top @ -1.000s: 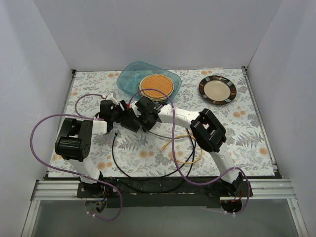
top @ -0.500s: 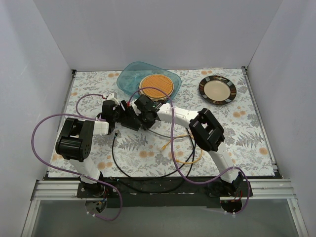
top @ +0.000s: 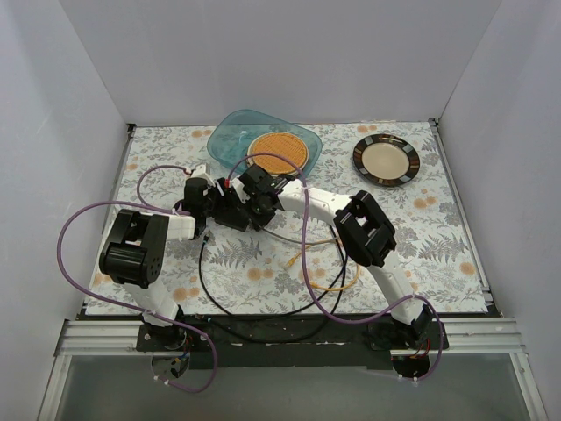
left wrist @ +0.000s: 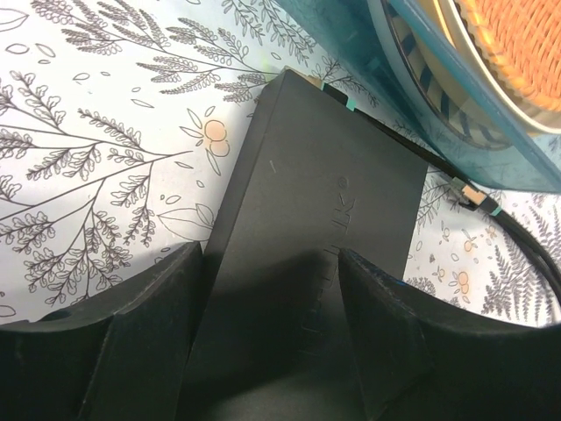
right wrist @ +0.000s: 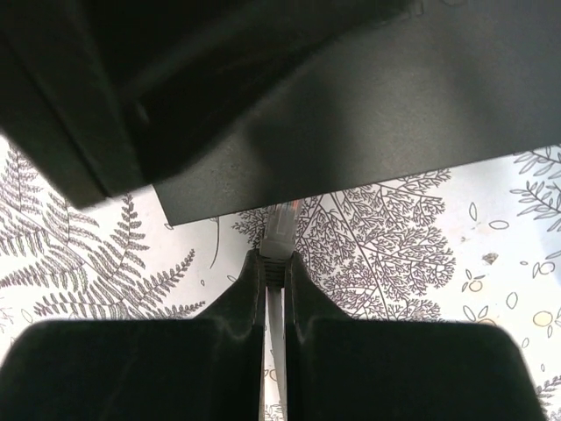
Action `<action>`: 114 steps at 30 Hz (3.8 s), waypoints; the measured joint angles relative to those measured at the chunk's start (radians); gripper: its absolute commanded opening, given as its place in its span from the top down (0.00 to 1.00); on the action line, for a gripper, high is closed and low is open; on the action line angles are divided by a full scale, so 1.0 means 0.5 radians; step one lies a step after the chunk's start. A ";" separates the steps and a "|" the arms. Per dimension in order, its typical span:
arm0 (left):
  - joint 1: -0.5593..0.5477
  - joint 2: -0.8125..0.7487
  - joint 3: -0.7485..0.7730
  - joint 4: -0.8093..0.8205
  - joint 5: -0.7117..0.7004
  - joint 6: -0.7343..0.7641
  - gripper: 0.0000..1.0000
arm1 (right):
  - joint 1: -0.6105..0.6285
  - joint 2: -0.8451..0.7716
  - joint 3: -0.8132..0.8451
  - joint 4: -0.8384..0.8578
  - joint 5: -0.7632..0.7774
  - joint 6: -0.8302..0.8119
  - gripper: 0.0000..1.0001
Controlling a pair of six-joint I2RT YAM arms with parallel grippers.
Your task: Insert the plug into the switch port
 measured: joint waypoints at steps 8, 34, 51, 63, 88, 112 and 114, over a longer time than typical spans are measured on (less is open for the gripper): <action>-0.026 0.002 0.058 -0.108 -0.013 0.124 0.36 | -0.029 -0.069 -0.150 0.154 -0.134 -0.156 0.99; -0.019 0.039 0.066 -0.047 0.167 0.241 0.33 | -0.018 -0.182 -0.378 0.399 -0.244 -0.417 0.99; -0.018 0.072 0.008 0.131 0.211 0.234 0.40 | -0.004 -0.182 -0.378 0.390 -0.074 -0.174 0.99; -0.018 0.059 -0.025 0.176 0.155 0.159 0.25 | -0.004 -0.134 -0.275 0.298 -0.060 -0.095 0.88; 0.018 -0.969 0.002 -0.907 -0.027 -0.154 0.02 | 0.053 -1.447 -1.534 1.221 0.066 0.023 0.16; -0.302 -0.725 0.349 -1.154 0.203 -0.212 0.02 | 0.188 -2.074 -2.208 0.539 0.255 0.280 0.30; -0.254 -0.721 0.400 -1.157 0.226 -0.227 0.02 | 0.234 -2.026 -2.209 0.520 0.275 0.311 0.31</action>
